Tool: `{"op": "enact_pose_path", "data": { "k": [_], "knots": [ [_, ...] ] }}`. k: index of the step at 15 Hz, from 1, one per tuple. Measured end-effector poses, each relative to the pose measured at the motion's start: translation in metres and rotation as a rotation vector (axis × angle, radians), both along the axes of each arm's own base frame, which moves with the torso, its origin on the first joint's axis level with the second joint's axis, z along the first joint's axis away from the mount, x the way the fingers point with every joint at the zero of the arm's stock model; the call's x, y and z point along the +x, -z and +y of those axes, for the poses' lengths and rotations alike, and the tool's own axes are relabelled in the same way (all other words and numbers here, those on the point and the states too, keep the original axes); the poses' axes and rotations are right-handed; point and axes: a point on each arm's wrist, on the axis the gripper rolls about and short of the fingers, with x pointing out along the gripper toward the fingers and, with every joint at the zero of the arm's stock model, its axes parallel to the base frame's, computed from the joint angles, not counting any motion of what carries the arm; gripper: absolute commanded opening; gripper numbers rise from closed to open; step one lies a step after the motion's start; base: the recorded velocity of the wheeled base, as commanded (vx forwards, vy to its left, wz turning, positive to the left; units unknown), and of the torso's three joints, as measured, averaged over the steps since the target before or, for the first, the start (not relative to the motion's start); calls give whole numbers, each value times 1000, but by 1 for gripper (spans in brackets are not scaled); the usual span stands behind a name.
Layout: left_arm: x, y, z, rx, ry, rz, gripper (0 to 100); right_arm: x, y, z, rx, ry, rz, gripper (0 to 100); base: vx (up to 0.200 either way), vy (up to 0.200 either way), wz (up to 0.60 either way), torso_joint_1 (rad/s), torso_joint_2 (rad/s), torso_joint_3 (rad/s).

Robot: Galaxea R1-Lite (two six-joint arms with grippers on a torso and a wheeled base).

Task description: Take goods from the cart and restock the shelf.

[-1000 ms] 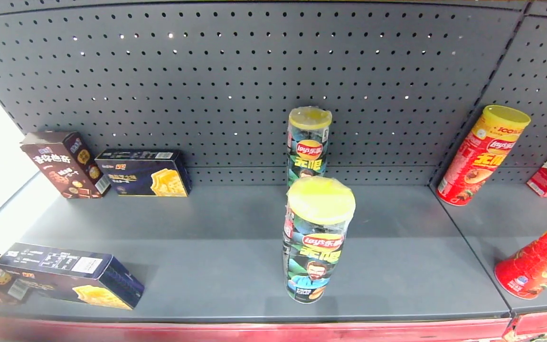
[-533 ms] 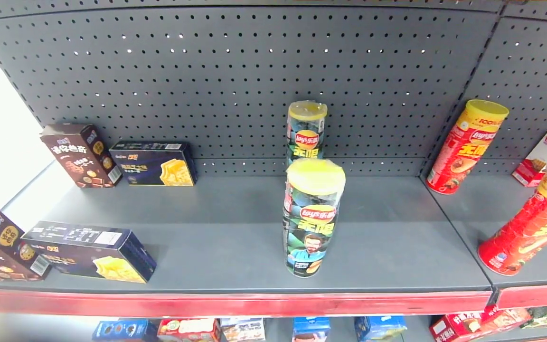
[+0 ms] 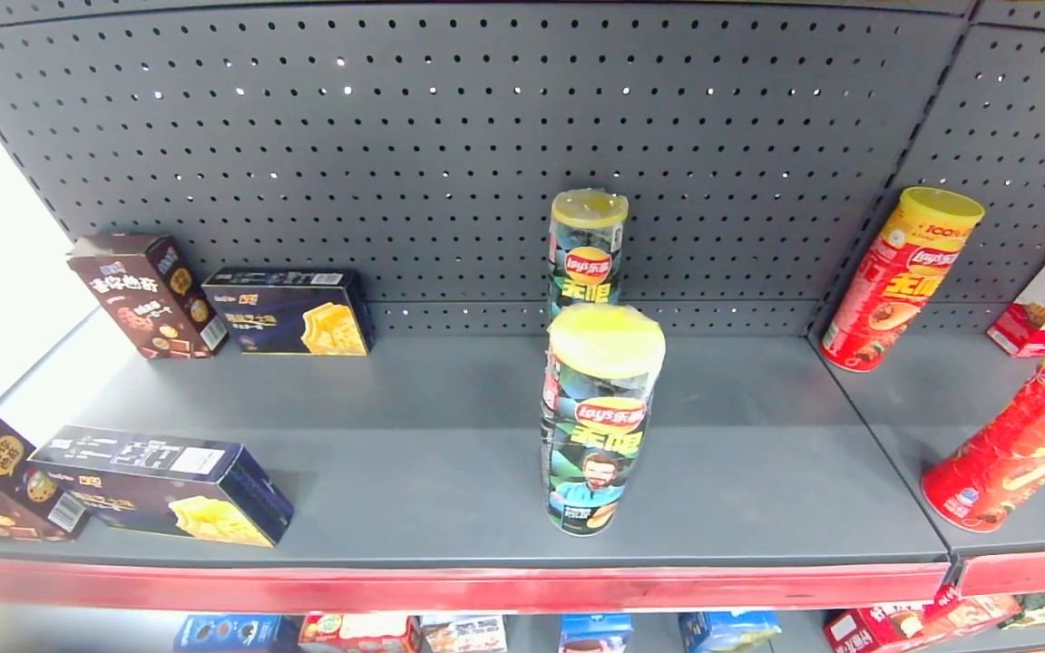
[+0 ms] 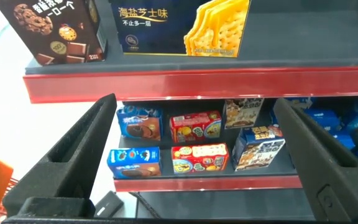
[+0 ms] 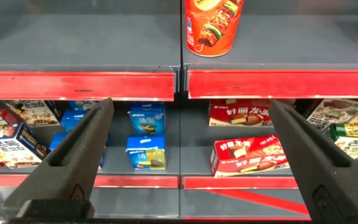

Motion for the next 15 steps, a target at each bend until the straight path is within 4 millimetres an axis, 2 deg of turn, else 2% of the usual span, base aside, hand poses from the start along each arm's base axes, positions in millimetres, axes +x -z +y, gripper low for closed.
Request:
{"op": "enact_pose_path", "data": {
  "k": [15],
  "knots": [
    [0,0,0,-1,-7,-2,100,0,0,0,0,0,-2,100,0,0,0,0,0,0]
  ]
}}
